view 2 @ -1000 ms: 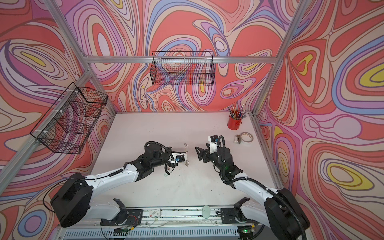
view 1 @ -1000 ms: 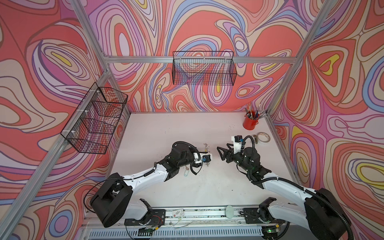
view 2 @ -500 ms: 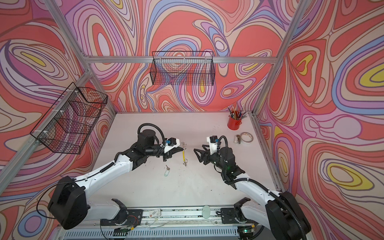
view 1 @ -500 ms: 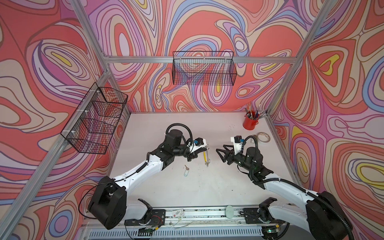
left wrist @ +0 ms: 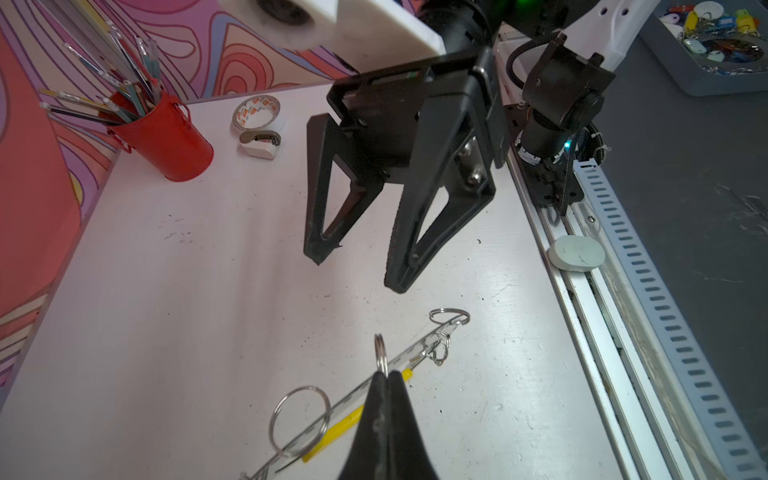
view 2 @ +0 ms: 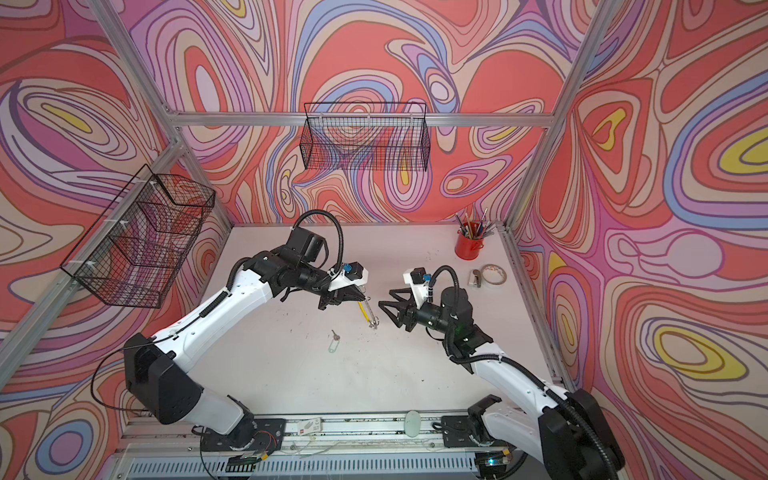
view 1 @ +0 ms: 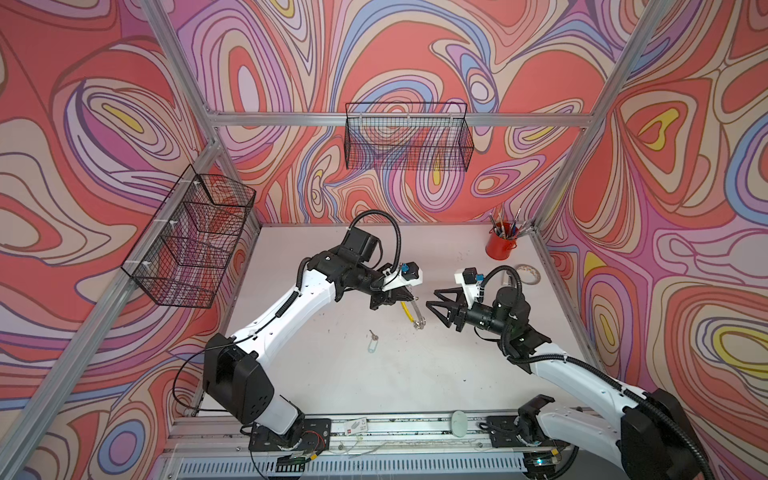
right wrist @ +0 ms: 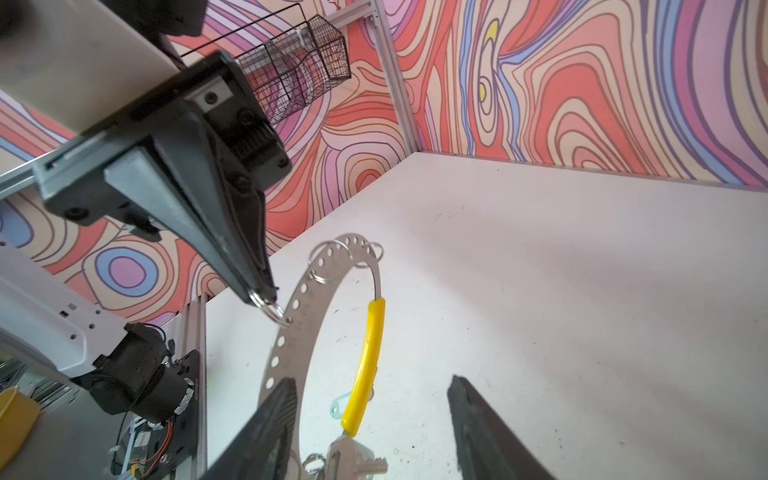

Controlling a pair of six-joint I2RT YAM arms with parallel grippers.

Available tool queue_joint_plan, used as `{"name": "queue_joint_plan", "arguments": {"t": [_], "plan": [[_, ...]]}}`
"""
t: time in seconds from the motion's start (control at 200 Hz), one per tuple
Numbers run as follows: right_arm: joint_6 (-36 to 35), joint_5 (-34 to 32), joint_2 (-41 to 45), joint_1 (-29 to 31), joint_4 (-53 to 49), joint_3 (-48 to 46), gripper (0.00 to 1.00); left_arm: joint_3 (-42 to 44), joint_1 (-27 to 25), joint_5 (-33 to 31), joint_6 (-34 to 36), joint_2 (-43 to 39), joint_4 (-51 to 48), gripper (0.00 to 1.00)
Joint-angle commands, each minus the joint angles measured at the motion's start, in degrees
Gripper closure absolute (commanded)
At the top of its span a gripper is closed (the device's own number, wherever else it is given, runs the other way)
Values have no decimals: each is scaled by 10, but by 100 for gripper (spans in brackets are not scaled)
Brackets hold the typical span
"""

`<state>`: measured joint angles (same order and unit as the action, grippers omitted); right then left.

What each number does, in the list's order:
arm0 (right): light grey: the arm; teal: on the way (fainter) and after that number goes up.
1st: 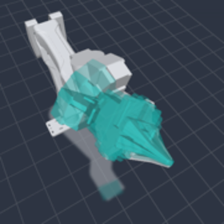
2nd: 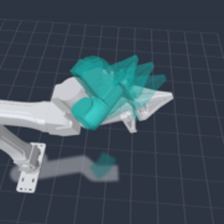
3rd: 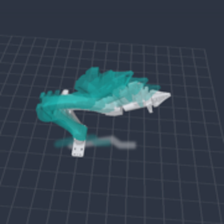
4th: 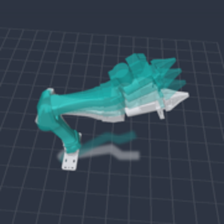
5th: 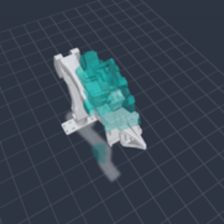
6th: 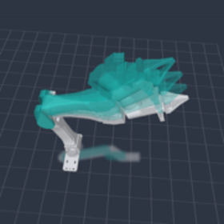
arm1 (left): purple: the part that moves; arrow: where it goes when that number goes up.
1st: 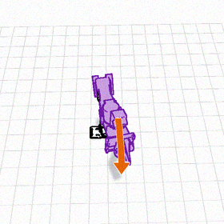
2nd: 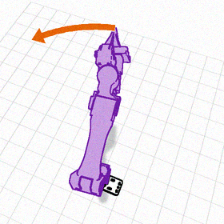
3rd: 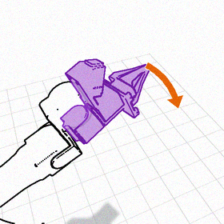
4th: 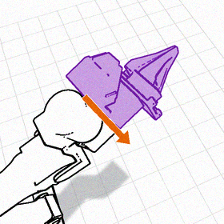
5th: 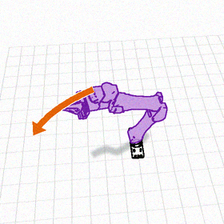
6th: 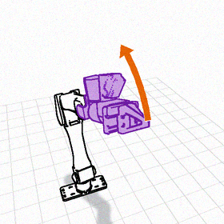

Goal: Put the keys on the keyring

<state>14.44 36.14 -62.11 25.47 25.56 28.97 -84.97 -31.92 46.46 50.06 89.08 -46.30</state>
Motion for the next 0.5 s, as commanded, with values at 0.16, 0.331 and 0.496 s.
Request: {"name": "queue_joint_plan", "arguments": {"t": [0.16, 0.331, 0.496], "plan": [[-18, 51, -20, 29, -19, 44, 42, -82, -12, -8, 56, 41, -153, 100], [-16, 53, -32, 42, -15, 54, 48, -86, -18, -6, 55, 45, -154, 100], [-26, 52, -44, 51, -29, 59, 56, -87, -19, 0, 52, 48, -151, 100]]}}
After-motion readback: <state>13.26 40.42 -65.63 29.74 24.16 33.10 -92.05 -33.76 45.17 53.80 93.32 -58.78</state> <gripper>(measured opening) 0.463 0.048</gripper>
